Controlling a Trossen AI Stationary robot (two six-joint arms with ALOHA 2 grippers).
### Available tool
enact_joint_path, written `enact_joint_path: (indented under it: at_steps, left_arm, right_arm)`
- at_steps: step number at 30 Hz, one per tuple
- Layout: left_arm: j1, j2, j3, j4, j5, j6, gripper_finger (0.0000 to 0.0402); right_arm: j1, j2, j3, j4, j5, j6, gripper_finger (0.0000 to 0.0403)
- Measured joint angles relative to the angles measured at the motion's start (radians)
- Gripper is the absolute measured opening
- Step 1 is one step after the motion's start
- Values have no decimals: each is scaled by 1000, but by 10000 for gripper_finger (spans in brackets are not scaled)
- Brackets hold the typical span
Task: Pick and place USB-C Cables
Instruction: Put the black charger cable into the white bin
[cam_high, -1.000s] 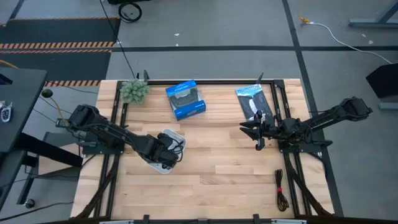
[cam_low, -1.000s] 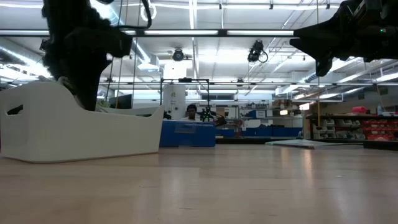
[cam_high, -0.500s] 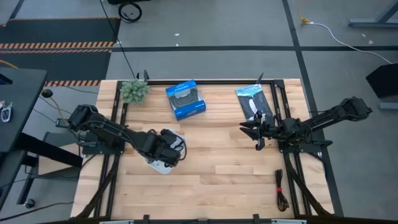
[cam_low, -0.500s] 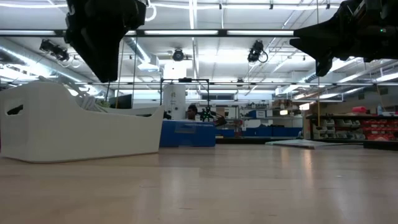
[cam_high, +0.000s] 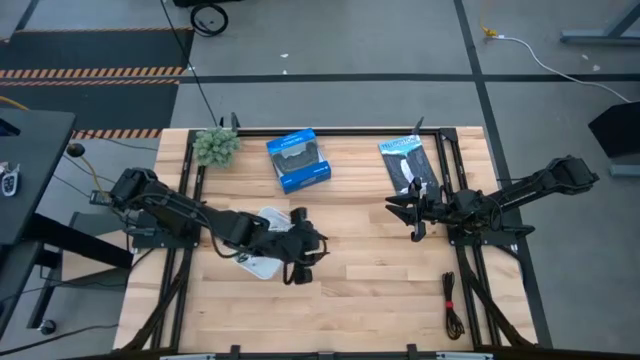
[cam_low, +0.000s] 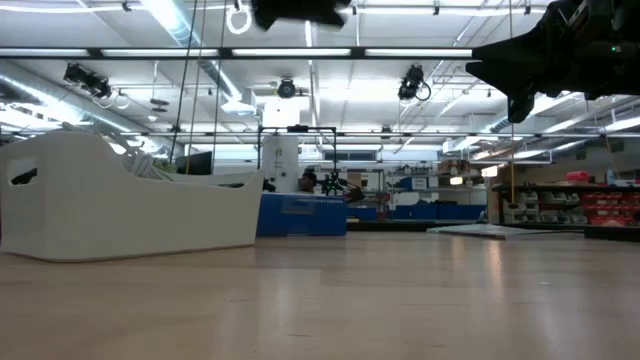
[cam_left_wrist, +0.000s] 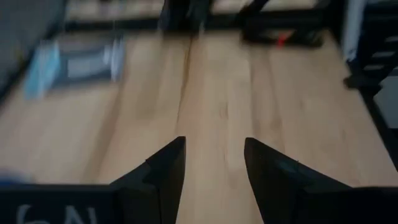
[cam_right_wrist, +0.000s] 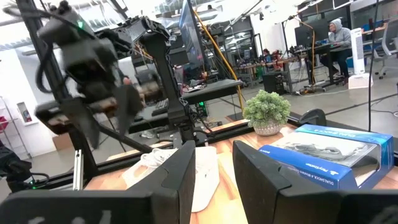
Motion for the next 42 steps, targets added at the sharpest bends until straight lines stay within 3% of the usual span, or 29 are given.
enact_joint_path:
  at_steps: [11, 15, 19, 21, 29, 34, 42]
  left_arm:
    - [32, -8, 0, 592, -33, 657, 172]
    - [40, -53, 0, 573, 23, 717, 172]
    - [63, -82, 0, 445, 93, 736, 172]
    - [87, -93, 0, 379, 142, 731, 172]
    - [176, -97, 0, 206, 532, 757, 172]
    - [206, -116, 0, 132, 557, 713, 172]
    - [203, -140, 0, 27, 559, 626, 171]
  right_arm:
    - [0, 0, 0, 13, 0, 0, 114]
    - [0, 0, 0, 64, 17, 34, 114]
    - [5, 0, 0, 78, -8, 297, 114]
    - [-1, -1, 0, 90, -1, 350, 114]
    - [-2, 4, 18, 88, -8, 445, 114]
    - [-2, 8, 161, -165, -113, 432, 114]
    - [11, 75, 556, -1037, -131, 443, 114]
